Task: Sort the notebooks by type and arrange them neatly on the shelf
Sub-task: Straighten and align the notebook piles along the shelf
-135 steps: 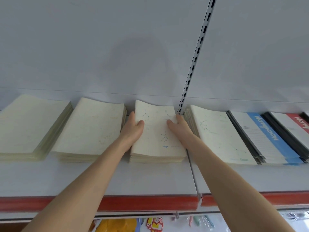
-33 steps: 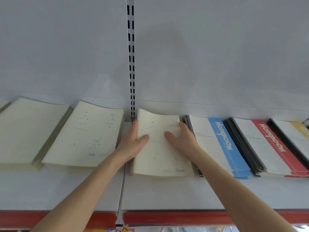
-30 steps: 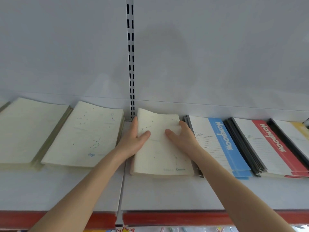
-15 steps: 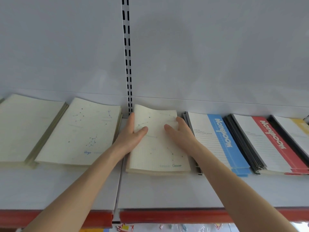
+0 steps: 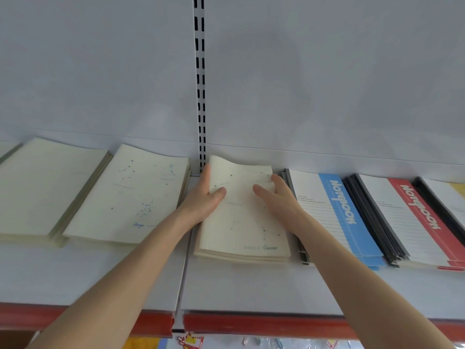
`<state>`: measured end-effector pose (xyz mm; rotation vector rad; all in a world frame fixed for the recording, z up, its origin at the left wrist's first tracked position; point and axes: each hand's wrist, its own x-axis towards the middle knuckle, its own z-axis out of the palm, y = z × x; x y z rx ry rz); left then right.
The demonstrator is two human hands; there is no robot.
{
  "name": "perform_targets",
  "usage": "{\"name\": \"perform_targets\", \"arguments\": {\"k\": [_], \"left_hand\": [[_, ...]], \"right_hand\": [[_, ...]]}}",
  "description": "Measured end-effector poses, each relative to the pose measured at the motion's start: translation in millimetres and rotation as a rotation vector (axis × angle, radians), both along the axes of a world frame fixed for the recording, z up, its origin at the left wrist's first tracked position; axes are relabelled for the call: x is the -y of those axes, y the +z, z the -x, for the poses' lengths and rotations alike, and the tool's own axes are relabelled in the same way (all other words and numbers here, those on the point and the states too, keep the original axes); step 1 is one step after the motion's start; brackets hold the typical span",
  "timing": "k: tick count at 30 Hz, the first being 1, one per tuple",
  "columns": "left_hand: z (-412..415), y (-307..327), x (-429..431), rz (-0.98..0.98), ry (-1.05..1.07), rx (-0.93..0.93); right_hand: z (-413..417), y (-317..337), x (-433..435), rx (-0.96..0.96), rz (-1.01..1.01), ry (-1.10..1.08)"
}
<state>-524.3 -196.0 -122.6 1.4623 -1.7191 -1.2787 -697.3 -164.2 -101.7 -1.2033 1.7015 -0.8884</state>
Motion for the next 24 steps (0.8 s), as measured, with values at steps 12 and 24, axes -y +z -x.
{"name": "perform_targets", "arguments": {"k": [12, 24], "left_hand": [[-34.4, 25.2, -78.2, 0.081, -0.265, 0.261], [-29.0, 25.2, -94.4, 0.126, -0.291, 0.467]], "right_hand": [[23.8, 16.2, -73.7, -0.315, -0.102, 0.370], [15.1, 3.5, -93.0, -0.665, 0.007, 0.478]]}}
